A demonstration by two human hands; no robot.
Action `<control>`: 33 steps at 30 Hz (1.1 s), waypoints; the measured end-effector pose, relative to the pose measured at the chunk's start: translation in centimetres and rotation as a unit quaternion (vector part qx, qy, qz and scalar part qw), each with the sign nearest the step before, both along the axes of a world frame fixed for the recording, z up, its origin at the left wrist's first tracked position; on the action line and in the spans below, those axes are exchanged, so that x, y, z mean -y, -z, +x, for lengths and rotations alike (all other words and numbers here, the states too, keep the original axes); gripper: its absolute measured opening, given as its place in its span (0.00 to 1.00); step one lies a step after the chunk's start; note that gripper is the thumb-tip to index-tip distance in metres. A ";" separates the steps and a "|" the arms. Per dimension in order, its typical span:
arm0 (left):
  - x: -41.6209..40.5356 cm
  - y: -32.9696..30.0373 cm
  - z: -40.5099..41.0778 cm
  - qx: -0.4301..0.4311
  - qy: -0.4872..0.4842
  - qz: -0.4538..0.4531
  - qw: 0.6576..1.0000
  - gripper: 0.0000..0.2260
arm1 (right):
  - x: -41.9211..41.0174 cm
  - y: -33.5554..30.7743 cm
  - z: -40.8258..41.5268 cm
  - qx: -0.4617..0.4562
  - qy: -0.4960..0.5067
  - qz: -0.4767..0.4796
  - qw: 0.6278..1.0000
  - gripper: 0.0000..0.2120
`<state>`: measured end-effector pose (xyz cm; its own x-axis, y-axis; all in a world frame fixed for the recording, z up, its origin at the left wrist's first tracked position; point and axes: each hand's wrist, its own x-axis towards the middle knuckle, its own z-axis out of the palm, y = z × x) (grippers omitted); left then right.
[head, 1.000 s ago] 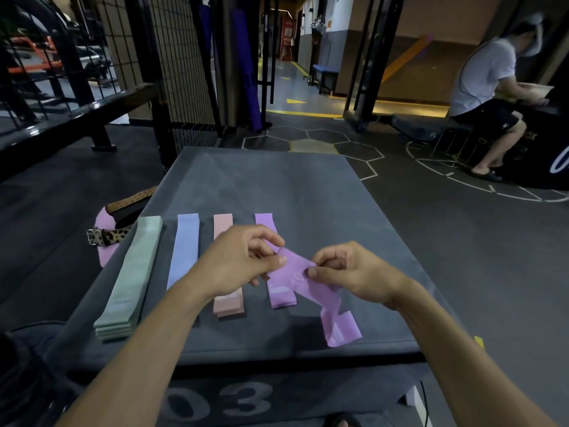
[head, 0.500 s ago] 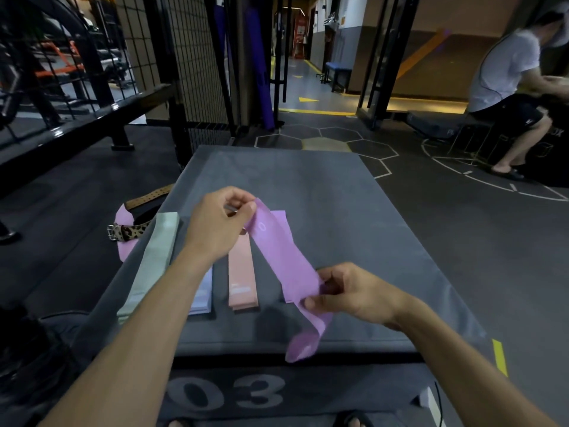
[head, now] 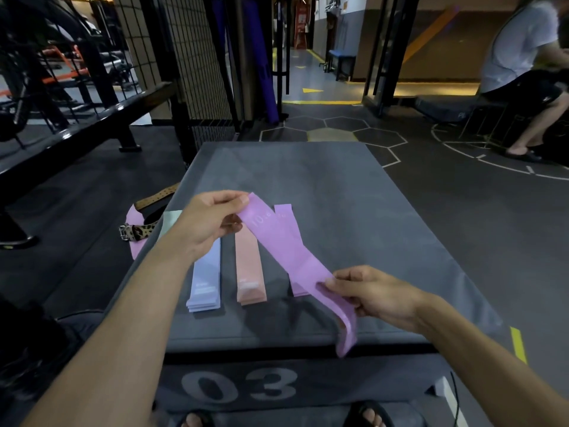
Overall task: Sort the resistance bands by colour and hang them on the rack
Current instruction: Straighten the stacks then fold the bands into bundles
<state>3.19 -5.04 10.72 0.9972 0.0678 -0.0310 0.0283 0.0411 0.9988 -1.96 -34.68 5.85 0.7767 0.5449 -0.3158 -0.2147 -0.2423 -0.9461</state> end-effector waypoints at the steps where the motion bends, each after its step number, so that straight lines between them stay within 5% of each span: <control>1: 0.2 -0.6 -0.1 0.009 0.006 -0.021 1.000 0.05 | -0.2 0.1 -0.2 0.002 -0.001 0.006 1.000 0.14; 8: 2.0 -3.0 -1.1 0.085 0.012 -0.038 0.996 0.05 | -2.8 1.7 -1.5 0.099 -0.040 -0.068 0.992 0.42; 15: 0.9 -2.2 -0.9 0.080 -0.031 -0.029 0.996 0.05 | -3.0 1.5 -2.2 0.149 0.011 -0.099 0.984 0.13; 19: 0.5 -1.6 -0.9 0.076 -0.054 0.010 0.996 0.04 | -2.7 1.4 -2.3 0.106 0.013 -0.050 0.993 0.16; 27: -1.1 0.1 0.3 0.030 -0.095 0.056 0.993 0.03 | -1.8 1.9 -2.4 0.056 0.070 -0.050 0.995 0.01; 30: -1.4 0.4 0.7 0.018 -0.095 0.050 0.994 0.04 | -1.2 1.6 -2.3 0.035 0.074 -0.056 0.995 0.11; 33: -1.6 0.4 1.6 0.003 -0.092 0.037 0.995 0.04 | -0.6 1.3 -2.1 0.003 0.068 -0.042 0.997 0.07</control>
